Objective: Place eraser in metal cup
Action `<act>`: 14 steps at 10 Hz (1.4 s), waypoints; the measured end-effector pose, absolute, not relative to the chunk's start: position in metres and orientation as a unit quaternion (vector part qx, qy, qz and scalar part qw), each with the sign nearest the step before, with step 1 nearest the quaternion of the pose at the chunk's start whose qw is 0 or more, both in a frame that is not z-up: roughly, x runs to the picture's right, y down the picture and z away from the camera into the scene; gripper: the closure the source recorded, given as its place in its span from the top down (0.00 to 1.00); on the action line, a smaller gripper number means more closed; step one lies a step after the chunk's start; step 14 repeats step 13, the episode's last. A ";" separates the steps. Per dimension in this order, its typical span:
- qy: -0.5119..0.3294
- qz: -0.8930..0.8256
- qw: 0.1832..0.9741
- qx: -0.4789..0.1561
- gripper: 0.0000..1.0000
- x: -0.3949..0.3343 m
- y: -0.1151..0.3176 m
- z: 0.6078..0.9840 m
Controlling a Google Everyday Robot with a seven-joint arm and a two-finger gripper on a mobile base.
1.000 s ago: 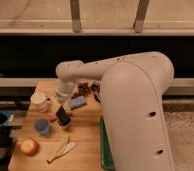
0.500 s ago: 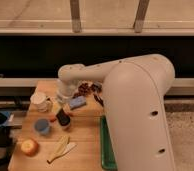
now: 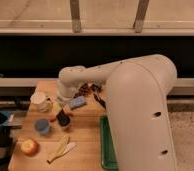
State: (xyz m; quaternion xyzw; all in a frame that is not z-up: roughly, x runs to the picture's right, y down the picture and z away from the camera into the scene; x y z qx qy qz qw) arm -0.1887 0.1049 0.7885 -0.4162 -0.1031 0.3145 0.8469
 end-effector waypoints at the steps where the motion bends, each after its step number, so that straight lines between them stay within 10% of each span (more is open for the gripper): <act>1: -0.104 0.315 0.847 -0.414 0.77 -0.188 0.104 0.788; 14: -0.116 0.330 0.853 -0.388 0.80 -0.182 0.090 0.780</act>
